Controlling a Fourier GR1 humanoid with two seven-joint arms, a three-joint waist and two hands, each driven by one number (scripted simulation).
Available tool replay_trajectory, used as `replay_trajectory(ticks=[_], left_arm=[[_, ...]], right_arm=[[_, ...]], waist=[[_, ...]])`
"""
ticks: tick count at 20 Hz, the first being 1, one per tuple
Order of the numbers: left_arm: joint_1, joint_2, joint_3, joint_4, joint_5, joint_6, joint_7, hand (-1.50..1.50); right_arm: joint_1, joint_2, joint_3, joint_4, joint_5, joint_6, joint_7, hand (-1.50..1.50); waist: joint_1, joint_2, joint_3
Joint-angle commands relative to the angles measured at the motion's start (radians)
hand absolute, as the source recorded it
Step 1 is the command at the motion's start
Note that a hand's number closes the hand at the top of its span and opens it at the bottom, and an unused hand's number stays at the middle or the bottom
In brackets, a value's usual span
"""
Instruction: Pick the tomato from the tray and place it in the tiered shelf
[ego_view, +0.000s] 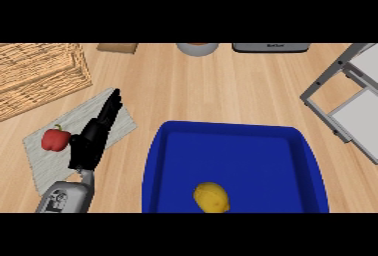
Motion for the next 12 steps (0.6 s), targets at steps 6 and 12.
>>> replay_trajectory(ticks=[6,12], left_arm=[[-0.046,-0.031,0.037,0.113,-0.005,-0.008,-0.075,0.0],[-0.024,-0.023,0.026,0.045,-0.023,-0.02,-0.024,0.0]], right_arm=[[-0.23,-0.101,0.098,0.157,0.098,-0.059,0.031,1.5],[-0.352,-0.124,0.19,0.263,0.231,-0.115,-0.076,1.5]], waist=[[0.011,0.003,0.0],[0.016,0.003,0.0]])
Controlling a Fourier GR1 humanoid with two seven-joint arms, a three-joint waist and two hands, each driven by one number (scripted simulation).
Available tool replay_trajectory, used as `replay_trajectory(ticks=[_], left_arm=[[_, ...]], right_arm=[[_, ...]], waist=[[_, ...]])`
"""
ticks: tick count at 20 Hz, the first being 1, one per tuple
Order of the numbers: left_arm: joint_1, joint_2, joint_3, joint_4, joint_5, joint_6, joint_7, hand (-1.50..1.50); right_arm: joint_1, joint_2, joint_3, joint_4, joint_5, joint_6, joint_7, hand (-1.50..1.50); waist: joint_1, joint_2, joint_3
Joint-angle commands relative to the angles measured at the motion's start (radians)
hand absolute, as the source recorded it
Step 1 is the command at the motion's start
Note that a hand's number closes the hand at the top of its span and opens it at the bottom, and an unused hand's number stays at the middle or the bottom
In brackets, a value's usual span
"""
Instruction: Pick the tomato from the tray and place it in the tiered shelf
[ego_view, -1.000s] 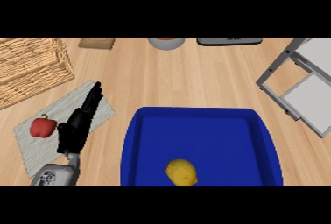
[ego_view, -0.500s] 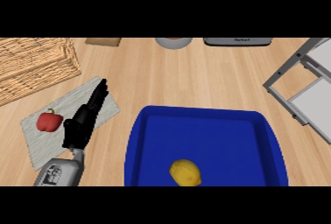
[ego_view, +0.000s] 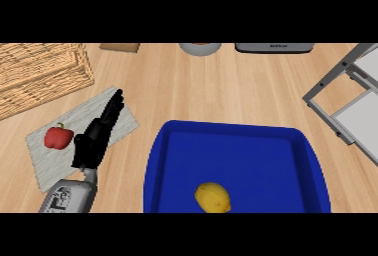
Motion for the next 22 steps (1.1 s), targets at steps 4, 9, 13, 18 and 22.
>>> replay_trajectory(ticks=[4,9,13,18,22], left_arm=[[-0.011,0.001,0.031,0.076,0.012,-0.036,-0.074,0.0],[-0.024,-0.028,-0.005,0.024,-0.025,-0.003,0.016,0.0],[0.043,-0.036,-0.018,-0.079,-0.029,-0.006,0.035,0.0],[-0.005,-0.021,-0.01,-0.059,-0.02,-0.026,0.063,0.0],[-0.022,-0.023,-0.005,-0.002,-0.037,-0.033,0.014,0.0]], right_arm=[[-0.16,0.025,0.21,0.07,0.174,-0.153,-0.057,1.5],[-0.201,0.087,0.282,0.13,0.311,-0.235,-0.259,1.5],[-0.307,0.109,0.325,0.196,0.331,-0.258,-0.197,1.5],[-0.433,0.173,0.305,0.345,0.119,-0.143,-0.158,1.5],[-0.563,0.19,0.366,0.547,0.2,-0.164,-0.286,1.5]], waist=[[0.007,0.003,0.0],[0.008,0.003,0.001],[0.004,-0.001,0.0],[0.022,0.0,0.001],[0.015,0.003,0.0]])
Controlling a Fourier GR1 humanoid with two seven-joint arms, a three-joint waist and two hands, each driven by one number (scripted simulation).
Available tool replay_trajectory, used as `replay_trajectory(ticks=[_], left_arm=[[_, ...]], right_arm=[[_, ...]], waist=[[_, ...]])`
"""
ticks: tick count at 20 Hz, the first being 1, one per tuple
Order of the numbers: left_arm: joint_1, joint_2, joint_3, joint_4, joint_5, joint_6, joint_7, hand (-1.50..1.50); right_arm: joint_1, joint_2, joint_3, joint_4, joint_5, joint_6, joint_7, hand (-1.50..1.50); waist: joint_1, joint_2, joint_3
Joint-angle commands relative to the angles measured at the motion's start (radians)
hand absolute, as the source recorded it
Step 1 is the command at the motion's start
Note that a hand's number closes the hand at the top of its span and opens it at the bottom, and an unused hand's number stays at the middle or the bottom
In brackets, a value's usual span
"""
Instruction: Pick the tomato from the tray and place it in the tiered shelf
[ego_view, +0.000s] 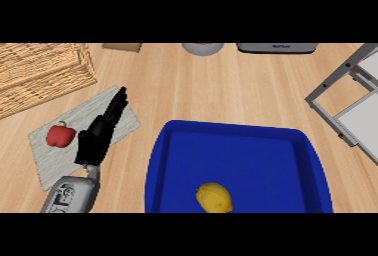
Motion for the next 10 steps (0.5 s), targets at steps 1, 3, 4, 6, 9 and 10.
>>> replay_trajectory(ticks=[1,3,4,6,9,10], left_arm=[[-0.014,-0.011,0.016,0.012,-0.007,0.011,0.006,0.0],[0.009,-0.004,0.01,0.039,-0.006,-0.015,-0.046,0.0],[0.063,-0.015,-0.017,-0.079,-0.002,-0.011,0.05,0.0],[0.008,0.014,0.032,0.015,0.003,-0.025,-0.035,0.0],[-0.006,0.005,0.027,-0.048,0.01,-0.013,0.043,0.0],[0.041,-0.005,0.002,-0.023,-0.004,-0.02,-0.013,0.0]], right_arm=[[-0.062,0.002,-0.004,0.125,-0.011,0.047,-0.062,1.5],[-0.15,-0.023,0.017,0.257,0.018,0.056,-0.094,1.5],[-0.108,-0.013,0.008,0.225,0.01,0.074,-0.114,1.5],[-0.239,-0.032,0.053,0.34,0.054,0.053,-0.105,1.5],[-0.114,-0.08,0.085,0.319,0.219,-0.108,-0.11,1.5],[-0.155,-0.072,0.077,0.325,0.211,-0.142,-0.046,1.5]], waist=[[-0.012,-0.002,0.0],[-0.005,0.0,0.0],[-0.007,-0.003,0.0],[0.001,0.001,0.0],[0.008,0.007,0.0],[0.003,0.003,-0.001]])
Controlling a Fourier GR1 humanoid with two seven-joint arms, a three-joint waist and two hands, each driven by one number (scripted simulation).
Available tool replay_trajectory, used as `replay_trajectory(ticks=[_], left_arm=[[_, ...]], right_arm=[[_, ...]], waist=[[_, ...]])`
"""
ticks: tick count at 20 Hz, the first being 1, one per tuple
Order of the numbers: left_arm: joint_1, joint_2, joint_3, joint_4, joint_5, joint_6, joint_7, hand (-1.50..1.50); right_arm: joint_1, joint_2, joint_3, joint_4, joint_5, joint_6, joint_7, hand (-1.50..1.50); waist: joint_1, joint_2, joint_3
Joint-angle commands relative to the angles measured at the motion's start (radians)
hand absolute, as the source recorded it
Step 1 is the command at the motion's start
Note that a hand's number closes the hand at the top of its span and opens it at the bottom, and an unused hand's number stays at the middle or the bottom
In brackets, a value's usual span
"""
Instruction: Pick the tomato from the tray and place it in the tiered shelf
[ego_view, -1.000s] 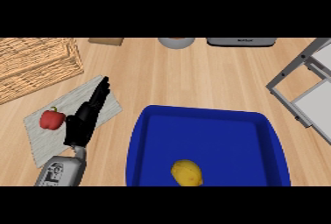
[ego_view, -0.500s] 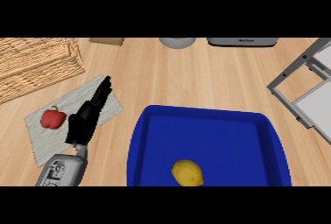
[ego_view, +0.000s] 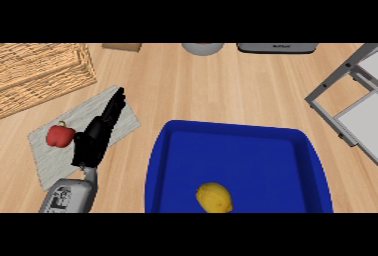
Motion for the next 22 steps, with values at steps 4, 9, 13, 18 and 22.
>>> replay_trajectory(ticks=[4,9,13,18,22], left_arm=[[0.013,-0.043,-0.038,-0.007,-0.042,0.036,0.006,0.0],[-0.04,-0.035,-0.014,0.021,-0.044,0.032,0.036,0.0],[-0.021,-0.007,0.015,0.007,-0.004,-0.013,0.0,0.0],[-0.033,-0.021,0.012,0.021,-0.035,0.017,0.009,0.0],[0.019,0.01,0.021,-0.091,0.014,-0.041,0.076,0.0]], right_arm=[[-0.057,-0.028,0.029,0.173,0.132,-0.139,0.036,-1.5],[-0.115,-0.043,-0.019,0.335,0.093,-0.067,-0.06,-1.5],[-0.157,-0.045,-0.05,0.383,0.036,0.026,-0.053,-1.5],[-0.203,-0.082,-0.054,0.391,0.002,0.149,-0.008,-1.5],[-0.215,-0.111,-0.086,0.385,-0.041,0.198,0.041,-1.5]], waist=[[-0.002,-0.001,0.001],[-0.006,0.0,0.001],[-0.004,-0.001,0.001],[-0.009,-0.002,0.001],[-0.008,-0.007,0.001]])
